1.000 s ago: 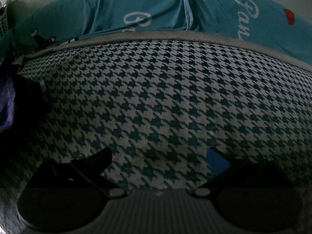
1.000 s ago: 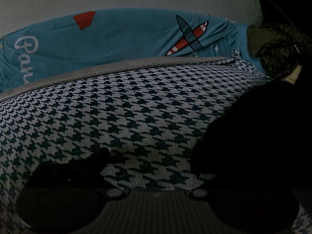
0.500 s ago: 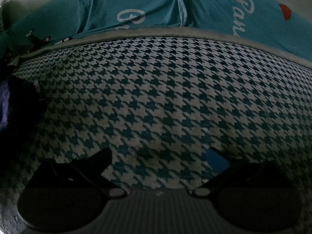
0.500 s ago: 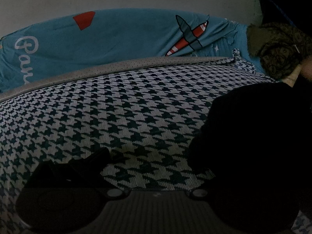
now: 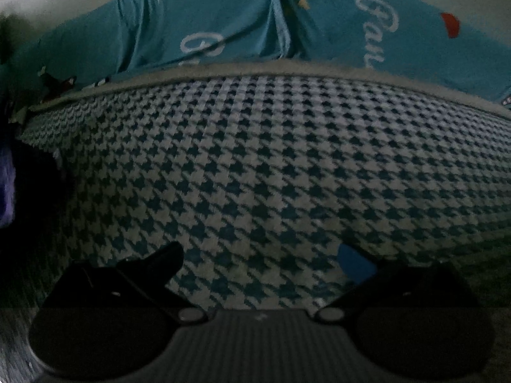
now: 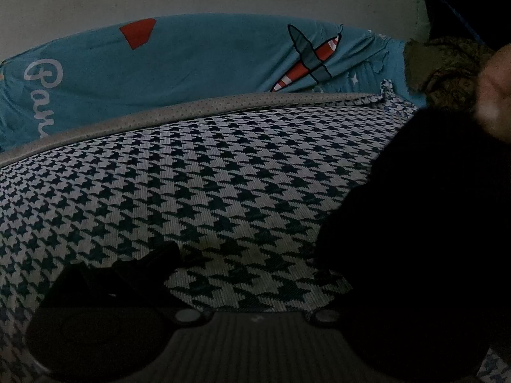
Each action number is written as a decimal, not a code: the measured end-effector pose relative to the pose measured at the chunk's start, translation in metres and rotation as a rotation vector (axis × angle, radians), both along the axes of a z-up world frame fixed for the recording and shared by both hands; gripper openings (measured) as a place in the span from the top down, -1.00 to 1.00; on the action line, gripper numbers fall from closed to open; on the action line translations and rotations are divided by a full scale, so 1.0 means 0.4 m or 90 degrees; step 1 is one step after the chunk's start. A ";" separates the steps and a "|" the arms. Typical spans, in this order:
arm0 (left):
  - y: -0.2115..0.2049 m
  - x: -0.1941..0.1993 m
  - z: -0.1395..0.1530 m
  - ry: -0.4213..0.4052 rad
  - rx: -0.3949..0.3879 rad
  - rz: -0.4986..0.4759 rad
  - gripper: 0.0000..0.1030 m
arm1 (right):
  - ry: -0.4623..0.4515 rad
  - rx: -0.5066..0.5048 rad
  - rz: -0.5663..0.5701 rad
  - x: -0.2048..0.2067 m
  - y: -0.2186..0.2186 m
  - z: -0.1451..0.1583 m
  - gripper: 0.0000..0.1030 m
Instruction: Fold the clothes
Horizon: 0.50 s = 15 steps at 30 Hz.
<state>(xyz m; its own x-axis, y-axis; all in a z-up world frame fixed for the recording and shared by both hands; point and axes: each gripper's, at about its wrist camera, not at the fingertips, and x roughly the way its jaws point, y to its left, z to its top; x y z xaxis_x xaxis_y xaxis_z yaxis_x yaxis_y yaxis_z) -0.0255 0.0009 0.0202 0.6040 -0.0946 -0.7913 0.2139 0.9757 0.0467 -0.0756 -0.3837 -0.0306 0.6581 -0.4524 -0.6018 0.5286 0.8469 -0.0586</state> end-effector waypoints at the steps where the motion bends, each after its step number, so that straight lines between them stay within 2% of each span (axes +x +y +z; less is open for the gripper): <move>1: -0.001 -0.005 0.005 -0.006 0.000 -0.006 -1.00 | 0.000 0.000 0.000 0.001 0.000 0.000 -1.00; 7: -0.011 -0.024 0.021 -0.013 -0.011 -0.026 -1.00 | 0.000 0.001 0.000 -0.002 -0.005 -0.001 -1.00; 15: -0.017 -0.052 0.043 -0.042 0.000 -0.025 -1.00 | 0.000 0.001 0.000 -0.022 0.003 0.002 -1.00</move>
